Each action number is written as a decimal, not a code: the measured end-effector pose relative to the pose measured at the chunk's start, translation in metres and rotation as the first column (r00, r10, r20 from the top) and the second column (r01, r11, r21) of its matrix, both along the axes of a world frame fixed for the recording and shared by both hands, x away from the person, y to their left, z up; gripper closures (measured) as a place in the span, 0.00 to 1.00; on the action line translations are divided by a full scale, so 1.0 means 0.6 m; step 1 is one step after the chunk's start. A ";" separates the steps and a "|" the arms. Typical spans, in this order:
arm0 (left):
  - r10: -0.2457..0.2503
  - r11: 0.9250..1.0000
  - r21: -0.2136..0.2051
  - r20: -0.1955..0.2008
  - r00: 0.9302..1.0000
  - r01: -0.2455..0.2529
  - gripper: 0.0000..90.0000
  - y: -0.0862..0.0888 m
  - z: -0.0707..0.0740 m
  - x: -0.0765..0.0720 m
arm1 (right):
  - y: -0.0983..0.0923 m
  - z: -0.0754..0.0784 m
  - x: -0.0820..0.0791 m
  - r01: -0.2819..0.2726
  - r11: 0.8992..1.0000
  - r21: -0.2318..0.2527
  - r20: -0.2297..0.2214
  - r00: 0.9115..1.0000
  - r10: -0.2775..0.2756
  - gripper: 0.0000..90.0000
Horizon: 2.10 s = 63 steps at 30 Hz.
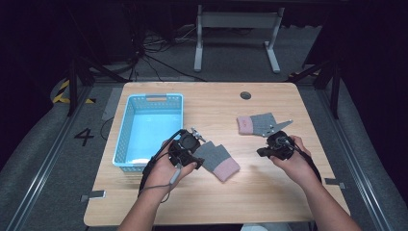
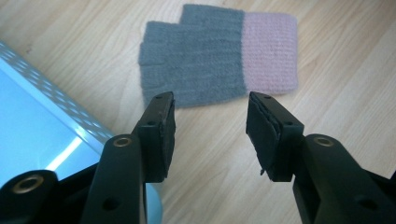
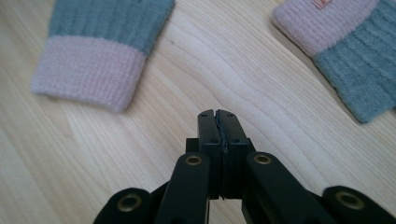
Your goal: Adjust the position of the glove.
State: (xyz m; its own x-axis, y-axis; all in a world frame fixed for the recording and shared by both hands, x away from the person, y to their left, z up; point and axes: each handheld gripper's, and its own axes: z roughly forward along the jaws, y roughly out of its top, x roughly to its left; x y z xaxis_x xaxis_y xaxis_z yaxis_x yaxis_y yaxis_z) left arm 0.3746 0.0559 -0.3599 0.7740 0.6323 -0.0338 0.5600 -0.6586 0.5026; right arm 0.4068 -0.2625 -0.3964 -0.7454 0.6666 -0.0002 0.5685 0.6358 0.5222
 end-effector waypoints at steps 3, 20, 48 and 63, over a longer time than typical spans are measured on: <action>-0.009 1.000 -0.009 0.002 1.000 0.009 0.58 0.002 0.004 0.003 | 0.000 0.005 -0.004 -0.007 1.000 0.015 0.006 1.000 0.007 1.00; -0.134 0.991 -0.013 -0.019 0.991 0.134 0.59 -0.016 0.011 -0.008 | 0.052 0.003 -0.013 -0.154 0.979 0.136 -0.046 0.986 0.161 1.00; -0.100 0.994 -0.059 -0.093 0.991 0.095 0.66 0.002 0.003 -0.002 | 0.155 -0.048 -0.023 -0.268 0.961 0.074 -0.048 0.961 0.272 1.00; -0.105 0.992 -0.076 -0.092 0.990 0.098 0.64 0.003 0.002 -0.001 | 0.156 -0.058 -0.025 -0.265 0.963 0.050 -0.077 0.960 0.268 1.00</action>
